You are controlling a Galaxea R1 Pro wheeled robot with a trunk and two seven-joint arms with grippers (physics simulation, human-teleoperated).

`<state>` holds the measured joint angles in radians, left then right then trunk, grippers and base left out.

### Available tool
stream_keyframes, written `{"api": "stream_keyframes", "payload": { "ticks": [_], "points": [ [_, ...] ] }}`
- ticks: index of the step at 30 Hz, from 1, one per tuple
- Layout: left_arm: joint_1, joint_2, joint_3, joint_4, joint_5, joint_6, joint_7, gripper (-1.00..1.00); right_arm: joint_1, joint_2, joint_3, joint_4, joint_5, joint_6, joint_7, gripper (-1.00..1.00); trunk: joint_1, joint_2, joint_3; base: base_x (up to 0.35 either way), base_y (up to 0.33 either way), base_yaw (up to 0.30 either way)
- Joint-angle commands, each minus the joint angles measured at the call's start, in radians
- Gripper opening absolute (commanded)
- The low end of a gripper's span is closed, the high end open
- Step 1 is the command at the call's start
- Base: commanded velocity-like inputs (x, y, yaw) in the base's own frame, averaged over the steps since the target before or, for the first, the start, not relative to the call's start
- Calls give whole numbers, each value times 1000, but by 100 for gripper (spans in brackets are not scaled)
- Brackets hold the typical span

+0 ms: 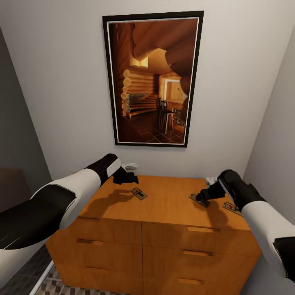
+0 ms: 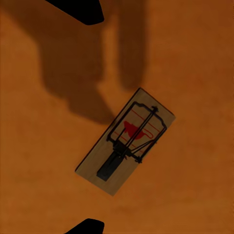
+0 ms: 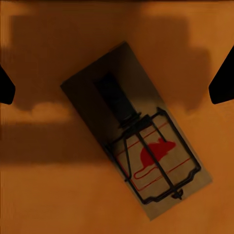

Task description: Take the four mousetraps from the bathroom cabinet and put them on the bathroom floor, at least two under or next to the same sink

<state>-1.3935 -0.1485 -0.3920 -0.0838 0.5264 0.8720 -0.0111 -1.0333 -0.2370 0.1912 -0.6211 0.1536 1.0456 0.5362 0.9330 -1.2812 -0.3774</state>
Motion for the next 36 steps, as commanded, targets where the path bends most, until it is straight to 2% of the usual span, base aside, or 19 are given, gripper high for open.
{"api": "stream_keyframes", "payload": {
  "ticks": [1, 24, 36],
  "points": [
    [-1, 0, -8, -1, 6, 3, -1, 100, -1, -1, 4, 5, 11, 2, 10, 100, 0, -1, -1, 0, 0, 0],
    [-1, -6, -9, -1, 7, 2, -1, 100, -4, -10, 3, 25, 14, 2, 13, 100, 0, -1, -1, 0, 0, 0],
    [-1, -9, -9, -1, 6, 1, 0, 100, -4, -10, 2, -32, 15, 2, 13, 100, 0, -1, -1, 0, 0, 0]
  ]
}}
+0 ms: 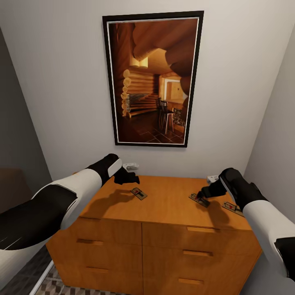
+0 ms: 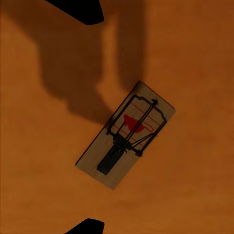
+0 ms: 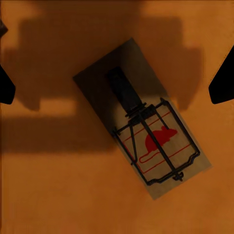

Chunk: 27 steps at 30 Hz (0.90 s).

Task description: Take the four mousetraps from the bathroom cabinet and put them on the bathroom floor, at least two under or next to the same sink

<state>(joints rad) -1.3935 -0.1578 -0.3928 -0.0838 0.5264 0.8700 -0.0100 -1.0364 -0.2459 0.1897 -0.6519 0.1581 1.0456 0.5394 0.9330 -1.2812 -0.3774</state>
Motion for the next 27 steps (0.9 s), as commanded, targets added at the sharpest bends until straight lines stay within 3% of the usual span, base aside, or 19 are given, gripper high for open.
{"api": "stream_keyframes", "payload": {
  "ticks": [1, 9, 27],
  "points": [
    [-1, 0, -8, -1, 6, 3, -1, 100, -1, -1, 4, -1, 11, 2, 10, 100, 0, -1, -1, 0, 0, 0],
    [-1, 1, -8, 0, 7, 4, 0, 100, -1, 3, 5, -17, 8, 2, 9, 100, 0, -1, -1, 23, 0, 0],
    [-1, 2, -8, 1, 5, 2, -1, 100, -1, 7, 7, -16, 5, 2, 9, 100, 0, -1, -1, 175, 0, 0]
  ]
}}
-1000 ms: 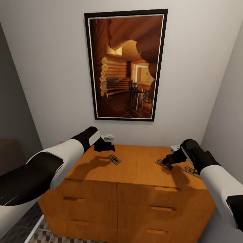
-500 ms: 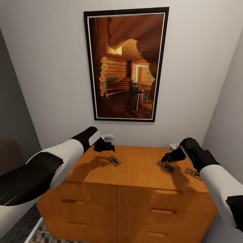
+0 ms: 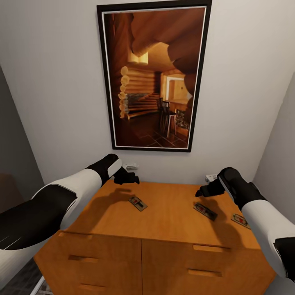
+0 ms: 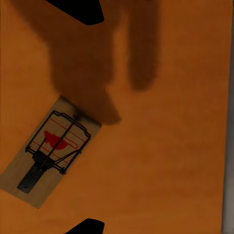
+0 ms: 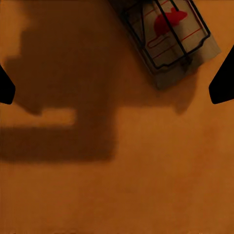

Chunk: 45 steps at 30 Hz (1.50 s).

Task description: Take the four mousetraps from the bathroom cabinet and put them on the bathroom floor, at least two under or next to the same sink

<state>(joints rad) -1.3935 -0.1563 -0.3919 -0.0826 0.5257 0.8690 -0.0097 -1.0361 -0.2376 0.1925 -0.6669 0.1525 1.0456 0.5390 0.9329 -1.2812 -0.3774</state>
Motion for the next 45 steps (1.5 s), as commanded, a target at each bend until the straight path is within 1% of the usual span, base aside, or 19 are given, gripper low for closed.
{"api": "stream_keyframes", "payload": {
  "ticks": [1, 32, 45],
  "points": [
    [-1, 0, -8, -1, 6, 3, -1, 100, -1, -1, 4, 0, 10, 2, 10, 100, 0, -1, -1, 39, 0, 0],
    [-1, 0, -9, -2, 6, 2, 1, 100, -1, 4, 6, 10, 9, 2, 12, 100, 0, -1, -1, 0, 0, 0],
    [-1, 0, -9, -2, 6, 2, 1, 100, -1, 4, 5, 10, 9, 2, 12, 100, 0, -1, -1, -243, 0, 0]
  ]
}}
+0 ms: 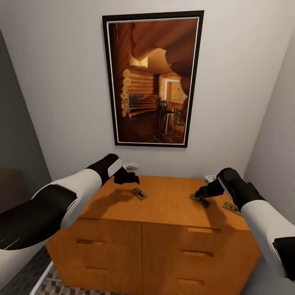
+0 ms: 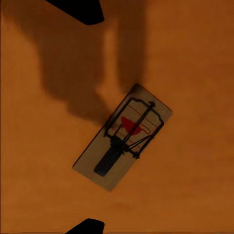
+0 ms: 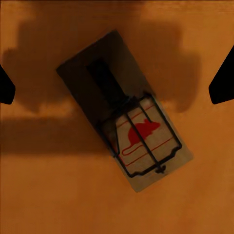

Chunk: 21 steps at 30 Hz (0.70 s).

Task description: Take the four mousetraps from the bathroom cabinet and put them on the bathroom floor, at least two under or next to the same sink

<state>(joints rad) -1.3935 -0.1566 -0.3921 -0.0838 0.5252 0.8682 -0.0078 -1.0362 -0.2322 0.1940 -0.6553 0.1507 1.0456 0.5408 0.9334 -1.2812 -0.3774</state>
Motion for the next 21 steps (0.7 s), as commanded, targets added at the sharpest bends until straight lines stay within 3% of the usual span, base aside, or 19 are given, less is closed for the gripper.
{"api": "stream_keyframes", "payload": {
  "ticks": [1, 21],
  "points": [
    [-1, 0, -8, -1, 6, 3, -1, 100, -1, -1, 4, -1, 10, 2, 10, 100, 0, -1, -1, -163, 0, 0],
    [-1, 0, -9, -1, 6, 3, -1, 100, -1, -2, 4, -1, 12, 2, 8, 100, 0, -1, -1, -34, 0, 0]
  ]
}}
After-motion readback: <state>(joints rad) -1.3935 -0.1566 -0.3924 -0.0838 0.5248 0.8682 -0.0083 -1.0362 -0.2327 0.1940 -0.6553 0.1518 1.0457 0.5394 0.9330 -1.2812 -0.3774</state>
